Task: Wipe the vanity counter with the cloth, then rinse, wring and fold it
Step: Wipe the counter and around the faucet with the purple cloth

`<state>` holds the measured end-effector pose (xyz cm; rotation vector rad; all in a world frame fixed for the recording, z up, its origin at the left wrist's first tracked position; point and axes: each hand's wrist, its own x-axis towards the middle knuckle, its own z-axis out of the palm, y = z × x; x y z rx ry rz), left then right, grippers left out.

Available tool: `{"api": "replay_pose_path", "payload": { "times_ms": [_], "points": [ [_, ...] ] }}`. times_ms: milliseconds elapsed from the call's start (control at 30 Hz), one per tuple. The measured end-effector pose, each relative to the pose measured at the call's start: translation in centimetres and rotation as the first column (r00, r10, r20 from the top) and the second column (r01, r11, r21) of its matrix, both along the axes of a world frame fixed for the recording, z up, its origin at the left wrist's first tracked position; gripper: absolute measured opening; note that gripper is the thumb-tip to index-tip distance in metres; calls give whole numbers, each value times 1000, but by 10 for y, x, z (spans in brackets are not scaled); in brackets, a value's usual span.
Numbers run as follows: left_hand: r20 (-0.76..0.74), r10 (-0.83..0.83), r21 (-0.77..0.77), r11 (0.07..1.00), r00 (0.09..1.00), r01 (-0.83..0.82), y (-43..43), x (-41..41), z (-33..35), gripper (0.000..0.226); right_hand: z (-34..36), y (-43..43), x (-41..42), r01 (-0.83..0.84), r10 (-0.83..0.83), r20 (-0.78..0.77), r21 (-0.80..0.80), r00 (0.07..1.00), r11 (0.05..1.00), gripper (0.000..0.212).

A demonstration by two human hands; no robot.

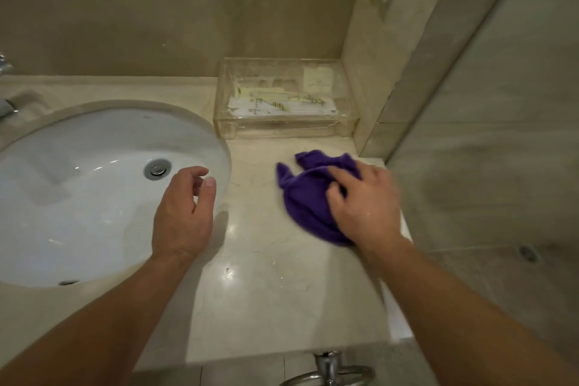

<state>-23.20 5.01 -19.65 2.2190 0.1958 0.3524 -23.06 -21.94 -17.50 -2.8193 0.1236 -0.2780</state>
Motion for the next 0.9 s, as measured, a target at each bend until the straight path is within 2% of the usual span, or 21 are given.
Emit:
{"api": "replay_pose_path", "payload": {
  "times_ms": [67, 167, 233, 333, 467, 667, 800, 900],
  "points": [
    [-11, 0, -2, 1000, 1000, 0, -2, 1, 0, 51, 4, -28, -5, 38, -44, -63, -92, 997, 995, 54],
    [-26, -19, 24, 1000, 999, 20, -4, 2, 0, 50, 1, -35, -10, -39, 15, -128, -188, 992, 981, 55],
    [-25, -24, 33, 999, 999, 25, -4, 1, 1, 49, 4, -31, -12, -45, 15, -184, -159, 983, 986, 64],
    [-36, -32, 27, 999, 999, 33, -4, 1, 2, 49, 9, -32, -28, -54, 19, -258, -130, 966, 990, 66],
    [-44, -54, -4, 999, 998, 54, -4, 0, 2, 50, 9, -25, -67, 7, -51, -260, -168, 964, 986, 75],
    [-73, -81, -79, 994, 994, 76, -2, 0, 4, 46, 3, 25, -99, 125, -164, -233, -174, 958, 977, 69],
    [-66, -105, -126, 987, 992, 96, 0, -1, 5, 47, 0, 89, -90, 49, -71, -171, -129, 983, 990, 67],
    [-64, -141, -94, 986, 988, 135, 2, -1, 4, 40, 2, 135, -78, -45, 24, -171, -118, 985, 992, 63]
  ]
}}
